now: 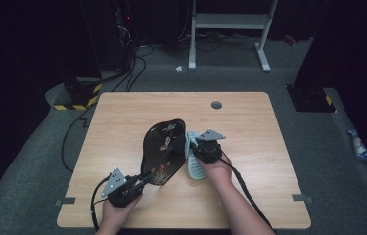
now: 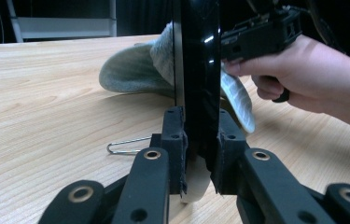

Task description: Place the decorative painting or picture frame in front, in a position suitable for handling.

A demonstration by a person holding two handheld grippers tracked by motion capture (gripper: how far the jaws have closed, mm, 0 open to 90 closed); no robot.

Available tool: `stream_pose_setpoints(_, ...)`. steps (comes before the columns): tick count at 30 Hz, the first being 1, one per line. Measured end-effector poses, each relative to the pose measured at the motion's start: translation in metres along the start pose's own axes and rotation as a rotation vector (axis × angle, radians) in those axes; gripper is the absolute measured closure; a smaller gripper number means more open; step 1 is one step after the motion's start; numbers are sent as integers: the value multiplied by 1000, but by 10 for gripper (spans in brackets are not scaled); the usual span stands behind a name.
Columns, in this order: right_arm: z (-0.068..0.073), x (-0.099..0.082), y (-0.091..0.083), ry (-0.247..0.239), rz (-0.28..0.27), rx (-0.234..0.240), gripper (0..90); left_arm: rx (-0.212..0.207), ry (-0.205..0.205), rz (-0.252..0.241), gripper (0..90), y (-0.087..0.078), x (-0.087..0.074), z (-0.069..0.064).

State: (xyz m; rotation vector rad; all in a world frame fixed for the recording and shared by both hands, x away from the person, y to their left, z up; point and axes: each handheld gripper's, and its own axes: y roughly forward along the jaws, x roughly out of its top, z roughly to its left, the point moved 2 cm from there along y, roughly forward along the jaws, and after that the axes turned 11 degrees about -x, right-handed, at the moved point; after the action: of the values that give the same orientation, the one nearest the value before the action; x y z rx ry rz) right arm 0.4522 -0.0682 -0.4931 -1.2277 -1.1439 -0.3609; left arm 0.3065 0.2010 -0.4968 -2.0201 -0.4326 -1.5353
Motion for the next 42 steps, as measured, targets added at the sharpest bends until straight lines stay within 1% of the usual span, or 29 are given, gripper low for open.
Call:
stream_pose_setpoints(11,4,-21,9,-6,62,9,729,0,1,0,778,0,0,0)
stream_pose_setpoints(20,9,-32,13,-15,88,17,730,1,-1,-1,778,0,0,0)
stream_pose_setpoints(27,14,-37,13,-37,97,11,731,0,1,-3,778,0,0,0)
stream_pose_setpoints(30,15,-38,13,-48,93,7,732,-2,0,-6,778,0,-1,1)
stream_pose_setpoints(36,14,-37,12,-32,100,13,730,-6,-1,-10,778,0,-1,1)
stream_pose_setpoints(40,10,-30,10,-19,88,9,730,-10,-3,-9,778,0,-1,2)
stream_pose_setpoints(42,6,-24,8,-5,77,7,729,-11,-6,-9,779,0,-1,2)
